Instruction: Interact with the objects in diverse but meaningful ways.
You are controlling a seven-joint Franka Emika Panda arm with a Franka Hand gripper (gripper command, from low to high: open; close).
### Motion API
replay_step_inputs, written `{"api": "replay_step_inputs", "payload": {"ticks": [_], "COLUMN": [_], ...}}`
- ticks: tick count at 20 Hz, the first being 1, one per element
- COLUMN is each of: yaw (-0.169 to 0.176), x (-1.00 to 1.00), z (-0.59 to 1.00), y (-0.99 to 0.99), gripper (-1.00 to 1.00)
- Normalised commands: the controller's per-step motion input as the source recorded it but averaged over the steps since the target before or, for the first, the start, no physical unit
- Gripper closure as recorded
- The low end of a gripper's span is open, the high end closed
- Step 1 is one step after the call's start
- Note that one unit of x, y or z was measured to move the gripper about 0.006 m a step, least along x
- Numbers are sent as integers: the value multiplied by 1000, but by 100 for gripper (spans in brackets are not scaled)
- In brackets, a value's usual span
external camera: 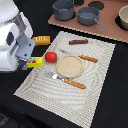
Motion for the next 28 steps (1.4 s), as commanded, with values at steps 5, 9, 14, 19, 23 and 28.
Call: {"api": "replay_step_inputs", "payload": {"ticks": [5, 9, 14, 19, 23, 28], "yaw": [-46, -46, -56, -61, -66, -32], "x": [1000, 993, 975, 967, 856, 479], "z": [207, 125, 42, 0, -63, -181], "y": [-208, -203, -213, -195, -114, -16], "gripper": [100, 100, 100, 100, 100, 100]}}
